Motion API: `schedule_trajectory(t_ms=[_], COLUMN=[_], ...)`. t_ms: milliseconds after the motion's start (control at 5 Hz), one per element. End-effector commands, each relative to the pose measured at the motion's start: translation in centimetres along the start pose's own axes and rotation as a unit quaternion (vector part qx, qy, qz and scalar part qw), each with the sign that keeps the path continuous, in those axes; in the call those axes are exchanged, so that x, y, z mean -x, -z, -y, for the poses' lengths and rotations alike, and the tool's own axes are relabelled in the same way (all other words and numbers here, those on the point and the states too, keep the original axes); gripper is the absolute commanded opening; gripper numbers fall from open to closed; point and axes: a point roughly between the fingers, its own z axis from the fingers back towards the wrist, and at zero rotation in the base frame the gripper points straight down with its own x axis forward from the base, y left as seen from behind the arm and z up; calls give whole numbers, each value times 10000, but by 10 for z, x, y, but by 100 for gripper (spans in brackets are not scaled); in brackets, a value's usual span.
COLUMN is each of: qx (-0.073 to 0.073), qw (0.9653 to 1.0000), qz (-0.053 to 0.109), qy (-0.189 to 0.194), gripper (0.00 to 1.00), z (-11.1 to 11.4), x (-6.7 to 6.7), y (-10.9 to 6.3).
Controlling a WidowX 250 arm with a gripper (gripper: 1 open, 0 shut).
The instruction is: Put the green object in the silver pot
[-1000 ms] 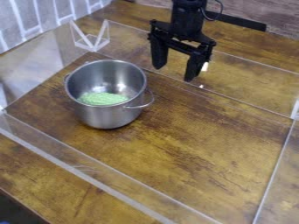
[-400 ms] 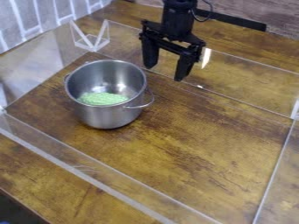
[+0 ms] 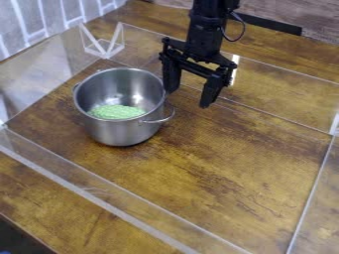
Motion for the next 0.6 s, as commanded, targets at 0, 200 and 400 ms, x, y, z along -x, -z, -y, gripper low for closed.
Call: schedule_trajectory(t_ms=[0,200,400], qx=[113,147,145], qw=[9982,9979,9982], qz=[584,603,535], qy=[-104,-205,-231], gripper=[100,100,100], z=[-15,-29,-31], x=[-2,-7,-8], y=[-52,-58,-55])
